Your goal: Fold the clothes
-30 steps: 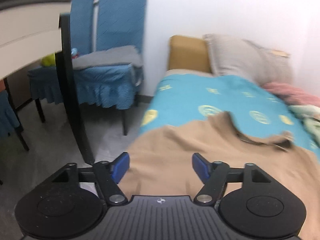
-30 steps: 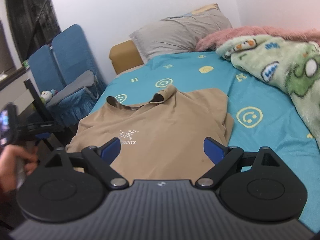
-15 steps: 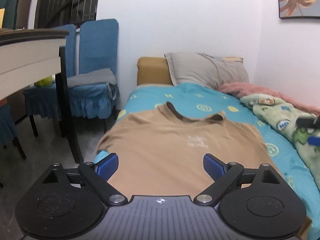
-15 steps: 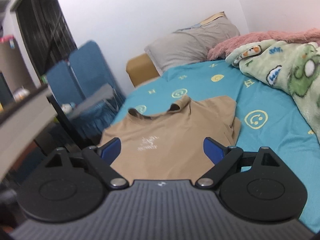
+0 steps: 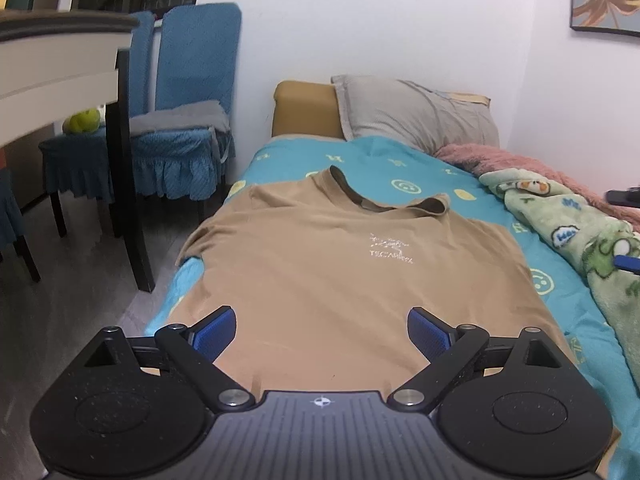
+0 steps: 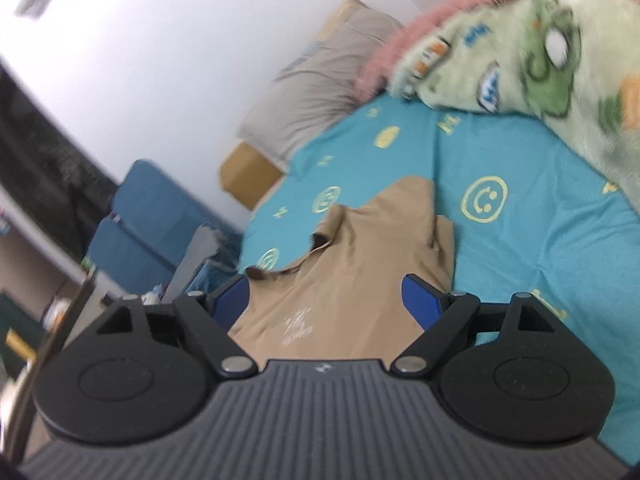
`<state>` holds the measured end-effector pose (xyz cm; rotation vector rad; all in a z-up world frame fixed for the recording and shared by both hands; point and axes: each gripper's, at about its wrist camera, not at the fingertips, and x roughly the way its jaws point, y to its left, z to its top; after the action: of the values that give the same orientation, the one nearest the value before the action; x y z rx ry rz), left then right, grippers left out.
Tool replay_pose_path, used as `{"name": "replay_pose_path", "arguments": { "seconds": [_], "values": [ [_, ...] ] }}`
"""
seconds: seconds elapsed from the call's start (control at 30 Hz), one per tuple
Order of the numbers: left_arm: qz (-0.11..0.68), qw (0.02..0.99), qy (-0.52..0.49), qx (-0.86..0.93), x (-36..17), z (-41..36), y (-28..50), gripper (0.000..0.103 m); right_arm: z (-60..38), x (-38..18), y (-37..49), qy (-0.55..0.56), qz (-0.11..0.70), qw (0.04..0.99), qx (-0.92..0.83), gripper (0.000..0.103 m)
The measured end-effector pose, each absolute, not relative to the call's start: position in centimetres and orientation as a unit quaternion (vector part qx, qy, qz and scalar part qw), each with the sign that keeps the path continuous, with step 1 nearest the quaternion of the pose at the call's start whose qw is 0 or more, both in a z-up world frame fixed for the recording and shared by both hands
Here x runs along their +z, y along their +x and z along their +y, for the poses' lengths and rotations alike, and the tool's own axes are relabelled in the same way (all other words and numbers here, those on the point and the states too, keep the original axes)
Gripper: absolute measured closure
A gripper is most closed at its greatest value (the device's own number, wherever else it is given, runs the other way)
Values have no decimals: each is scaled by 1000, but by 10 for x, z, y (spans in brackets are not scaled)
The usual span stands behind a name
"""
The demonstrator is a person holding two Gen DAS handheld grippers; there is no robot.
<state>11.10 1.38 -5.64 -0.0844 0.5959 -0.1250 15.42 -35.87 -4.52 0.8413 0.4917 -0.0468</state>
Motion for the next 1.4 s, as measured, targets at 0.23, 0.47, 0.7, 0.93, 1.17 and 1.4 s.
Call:
{"name": "replay_pose_path", "arguments": {
  "seconds": [0.23, 0.47, 0.7, 0.93, 1.17, 1.4],
  "values": [
    [298, 946, -107, -64, -69, 16, 131, 9, -401, -126, 239, 441, 277, 849, -91, 17],
    [277, 946, -144, -84, -78, 18, 152, 12, -393, -166, 300, 359, 305, 876, -101, 50],
    [299, 933, -174, -99, -95, 25, 169, 24, -292, -135, 322, 51, 284, 952, -104, 83],
    [300, 934, -170, -98, -101, 27, 170, 33, -186, -137, 310, -142, 259, 954, 49, 84],
    [311, 933, -149, -102, -109, 22, 176, 22, -186, -114, 301, -48, 260, 950, 165, 23],
    [333, 926, -146, -104, -120, 18, 182, 21, -250, -57, 291, 124, 150, 970, 147, 13]
  ]
}}
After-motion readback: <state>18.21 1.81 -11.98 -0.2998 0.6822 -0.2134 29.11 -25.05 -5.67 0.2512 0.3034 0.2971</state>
